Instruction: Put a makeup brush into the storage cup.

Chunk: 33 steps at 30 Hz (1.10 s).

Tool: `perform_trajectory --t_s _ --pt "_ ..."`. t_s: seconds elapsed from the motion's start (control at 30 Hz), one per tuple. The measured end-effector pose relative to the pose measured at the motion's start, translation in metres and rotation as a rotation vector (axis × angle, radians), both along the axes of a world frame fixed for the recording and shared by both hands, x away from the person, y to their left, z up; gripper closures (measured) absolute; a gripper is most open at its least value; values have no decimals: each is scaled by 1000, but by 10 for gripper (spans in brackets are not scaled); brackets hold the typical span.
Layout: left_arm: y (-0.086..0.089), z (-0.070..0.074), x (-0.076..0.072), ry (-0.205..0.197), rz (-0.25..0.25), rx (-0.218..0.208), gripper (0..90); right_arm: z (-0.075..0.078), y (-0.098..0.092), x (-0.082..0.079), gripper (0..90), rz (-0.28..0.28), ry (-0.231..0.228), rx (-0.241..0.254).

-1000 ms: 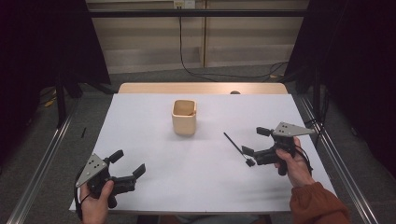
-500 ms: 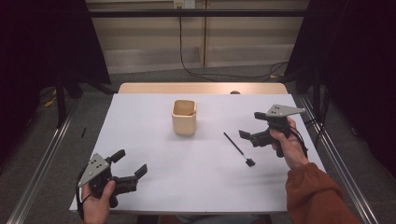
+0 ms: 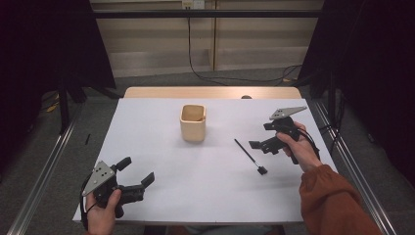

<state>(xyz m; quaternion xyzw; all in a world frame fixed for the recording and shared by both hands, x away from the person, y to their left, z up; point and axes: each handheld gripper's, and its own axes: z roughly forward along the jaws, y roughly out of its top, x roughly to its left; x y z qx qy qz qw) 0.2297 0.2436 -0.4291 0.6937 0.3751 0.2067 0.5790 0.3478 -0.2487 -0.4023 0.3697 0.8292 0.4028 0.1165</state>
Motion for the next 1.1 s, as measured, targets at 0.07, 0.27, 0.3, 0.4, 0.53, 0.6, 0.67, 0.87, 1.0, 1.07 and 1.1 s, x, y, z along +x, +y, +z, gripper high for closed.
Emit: perform_trajectory --t_s 0.07,0.27,0.3,0.4,0.53,0.6,0.67,0.87,1.0,1.07,1.1 --pt "0 0 0 -3 11 1 18 0 1 1 32 -7 16 -20" --pt "3 0 1 -1 7 2 18 -4 5 6 56 1 77 -95" --pt "3 0 1 -1 6 4 18 -4 6 7 65 14 86 -99" --pt "2 0 0 -5 5 1 18 -2 8 8 82 -2 134 -93" --pt "3 0 0 -3 5 4 18 -4 9 11 97 -13 181 -122" --pt "2 0 1 -2 6 3 18 -5 10 13 100 0 215 -160" --pt "3 0 1 -3 4 4 18 -5 13 15 116 18 271 -191" --pt "2 0 2 -1 3 13 18 -3 16 19 119 23 361 -252" --pt "2 0 2 1 -5 15 19 -3 23 20 143 73 401 -353" --pt "2 -1 3 3 -6 16 20 -6 26 21 152 79 428 -373" --pt "2 -1 3 3 -6 16 19 -6 26 21 152 79 428 -373"
